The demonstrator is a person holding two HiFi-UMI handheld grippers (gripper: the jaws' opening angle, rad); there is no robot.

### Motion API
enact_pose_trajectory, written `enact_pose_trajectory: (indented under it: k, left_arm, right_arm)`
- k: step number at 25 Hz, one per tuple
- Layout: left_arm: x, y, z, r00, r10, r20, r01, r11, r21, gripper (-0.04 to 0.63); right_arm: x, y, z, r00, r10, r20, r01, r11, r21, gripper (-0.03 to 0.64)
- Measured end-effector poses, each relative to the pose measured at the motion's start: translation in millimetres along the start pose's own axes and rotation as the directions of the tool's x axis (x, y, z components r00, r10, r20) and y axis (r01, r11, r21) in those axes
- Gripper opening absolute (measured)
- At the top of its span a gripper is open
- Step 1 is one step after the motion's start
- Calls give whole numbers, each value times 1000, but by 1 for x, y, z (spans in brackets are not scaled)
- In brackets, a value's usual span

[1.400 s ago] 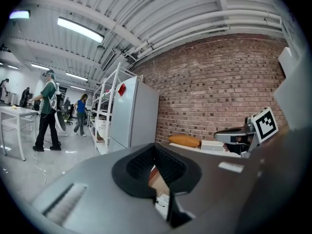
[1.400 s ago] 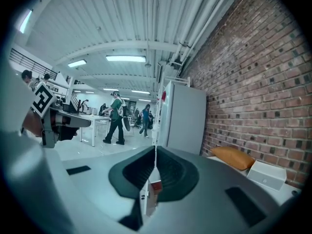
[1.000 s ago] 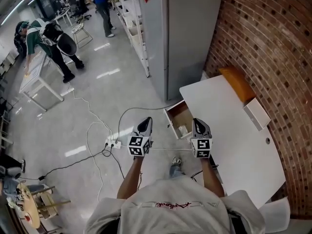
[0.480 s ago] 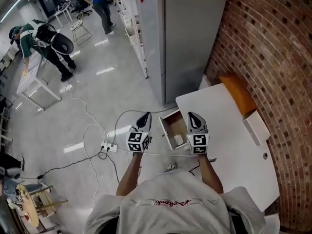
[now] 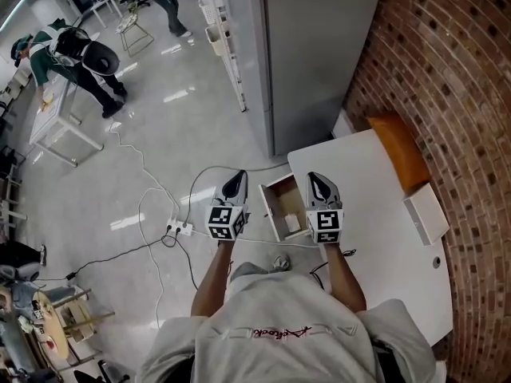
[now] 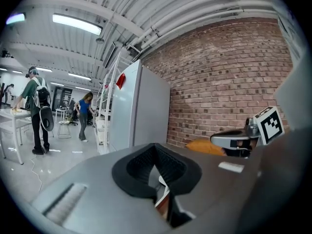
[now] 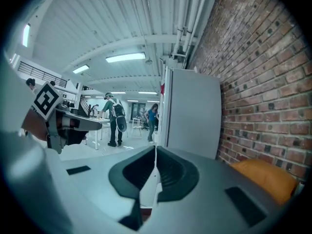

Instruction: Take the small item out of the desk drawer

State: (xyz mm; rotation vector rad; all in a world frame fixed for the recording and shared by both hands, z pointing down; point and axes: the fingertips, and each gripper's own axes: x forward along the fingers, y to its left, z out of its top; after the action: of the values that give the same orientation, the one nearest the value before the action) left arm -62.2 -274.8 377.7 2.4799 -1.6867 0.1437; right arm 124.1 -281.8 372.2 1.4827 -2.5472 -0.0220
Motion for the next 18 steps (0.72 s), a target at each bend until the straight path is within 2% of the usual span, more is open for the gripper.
enact_pose_trajectory:
  k: [18]
  left_arm:
    - [6, 1, -58, 994, 11, -108, -14, 999, -28, 9]
  right_arm:
    - [18, 9, -44, 997, 41, -62, -37, 997, 60, 14]
